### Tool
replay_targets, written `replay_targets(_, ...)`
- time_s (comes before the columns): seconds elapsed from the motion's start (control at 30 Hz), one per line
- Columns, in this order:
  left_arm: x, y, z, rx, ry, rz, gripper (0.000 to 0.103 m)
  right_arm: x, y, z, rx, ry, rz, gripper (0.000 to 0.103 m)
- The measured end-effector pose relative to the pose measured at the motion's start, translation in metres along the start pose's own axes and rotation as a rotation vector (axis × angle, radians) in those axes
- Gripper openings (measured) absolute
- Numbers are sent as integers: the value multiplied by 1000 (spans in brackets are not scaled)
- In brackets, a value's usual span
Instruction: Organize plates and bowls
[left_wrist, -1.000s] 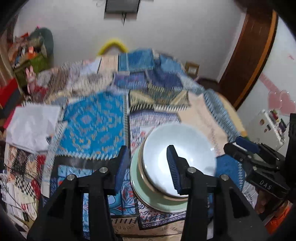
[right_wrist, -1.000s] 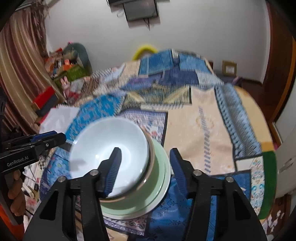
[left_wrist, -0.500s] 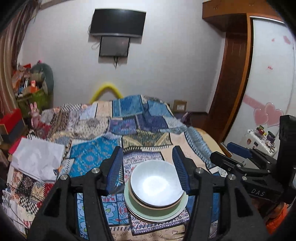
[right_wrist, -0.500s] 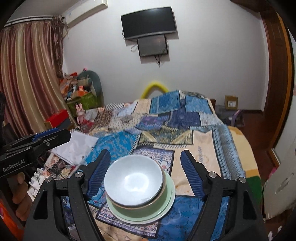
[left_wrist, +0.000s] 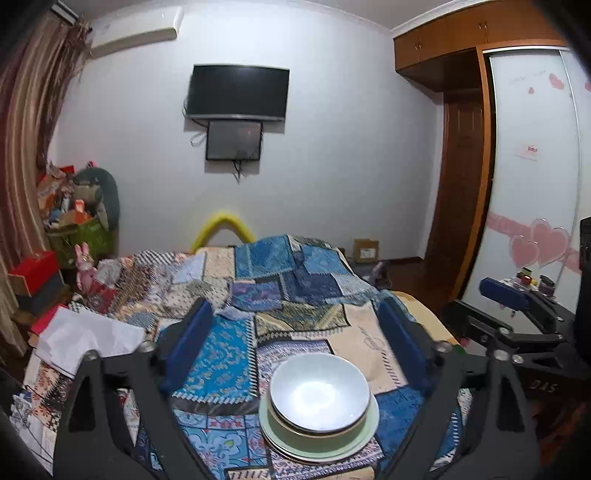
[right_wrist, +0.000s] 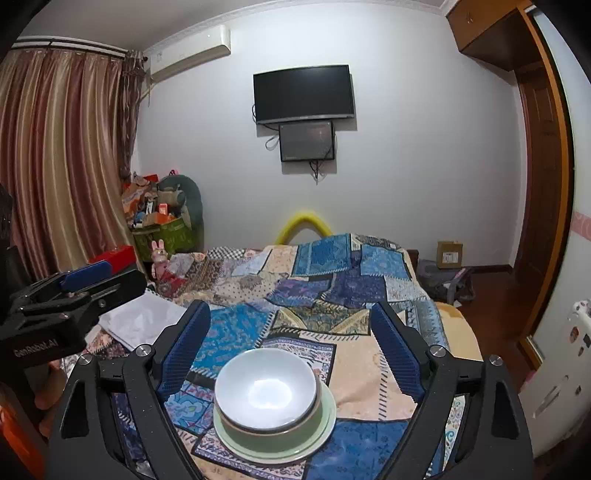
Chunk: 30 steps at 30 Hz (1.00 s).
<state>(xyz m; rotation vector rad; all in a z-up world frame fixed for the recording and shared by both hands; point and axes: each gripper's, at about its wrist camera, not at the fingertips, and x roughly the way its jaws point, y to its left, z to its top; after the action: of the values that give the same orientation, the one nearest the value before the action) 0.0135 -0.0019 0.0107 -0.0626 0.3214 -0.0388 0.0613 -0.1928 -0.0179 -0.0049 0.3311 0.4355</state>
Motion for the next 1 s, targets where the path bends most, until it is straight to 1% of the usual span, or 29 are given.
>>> replay_targets(0.03, -2, -1, -1, 4, -13, 4, 100, 0, 1, 1, 0, -7, -1, 91)
replay_targets(0.1, -6, -3, -1, 14, -23, 3, 101, -1, 1, 0, -2, -17, 1, 95)
replay_targets(0.4, -5, -3, -3, 11, -18, 1, 103, -6, 4, -1, -2, -46, -2, 100)
replay_targets(0.6, -3, 0, -3, -1, -9, 1, 103, -9, 5, -2, -5, -55, -2, 101)
replay_targets(1.0, -3, -1, -6, 7, -3, 3, 103, -8, 2, -3, 7, -53, -2, 103)
